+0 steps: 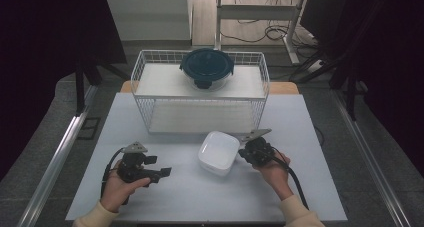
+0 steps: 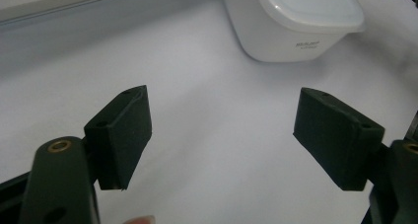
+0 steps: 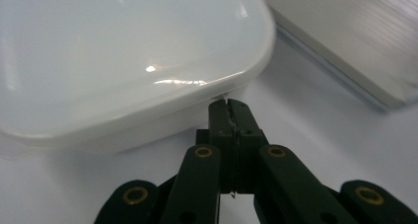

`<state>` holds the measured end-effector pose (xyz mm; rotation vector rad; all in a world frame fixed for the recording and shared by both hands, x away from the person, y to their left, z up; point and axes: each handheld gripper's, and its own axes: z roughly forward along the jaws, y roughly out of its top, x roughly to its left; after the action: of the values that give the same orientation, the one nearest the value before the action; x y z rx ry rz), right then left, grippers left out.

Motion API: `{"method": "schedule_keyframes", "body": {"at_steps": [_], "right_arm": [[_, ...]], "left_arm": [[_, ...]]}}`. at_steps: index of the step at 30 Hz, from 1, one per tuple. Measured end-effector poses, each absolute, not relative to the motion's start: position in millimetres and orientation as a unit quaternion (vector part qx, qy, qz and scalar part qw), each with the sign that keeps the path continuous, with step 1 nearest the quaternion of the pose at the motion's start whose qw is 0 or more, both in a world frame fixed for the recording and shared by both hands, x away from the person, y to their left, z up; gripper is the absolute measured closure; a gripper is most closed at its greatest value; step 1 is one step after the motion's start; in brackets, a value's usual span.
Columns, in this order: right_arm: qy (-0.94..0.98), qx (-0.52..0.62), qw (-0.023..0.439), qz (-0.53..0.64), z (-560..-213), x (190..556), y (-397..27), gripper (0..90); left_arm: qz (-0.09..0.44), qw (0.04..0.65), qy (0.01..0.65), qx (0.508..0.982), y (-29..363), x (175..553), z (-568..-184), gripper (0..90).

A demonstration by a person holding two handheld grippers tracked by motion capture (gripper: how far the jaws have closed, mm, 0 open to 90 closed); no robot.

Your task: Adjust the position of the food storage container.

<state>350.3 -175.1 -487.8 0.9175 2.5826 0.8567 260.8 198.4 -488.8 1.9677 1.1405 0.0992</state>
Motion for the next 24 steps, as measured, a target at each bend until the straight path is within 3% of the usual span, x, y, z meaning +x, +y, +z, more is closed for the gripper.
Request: {"method": "schedule_keyframes", "body": {"at_steps": [24], "right_arm": [[0.892, 0.288, 0.127, 0.324, -499, 368, -120, 89.6]], "left_arm": [[0.041, 0.418, 0.455, 0.785, 199, 261, -489, 21.6]]}}
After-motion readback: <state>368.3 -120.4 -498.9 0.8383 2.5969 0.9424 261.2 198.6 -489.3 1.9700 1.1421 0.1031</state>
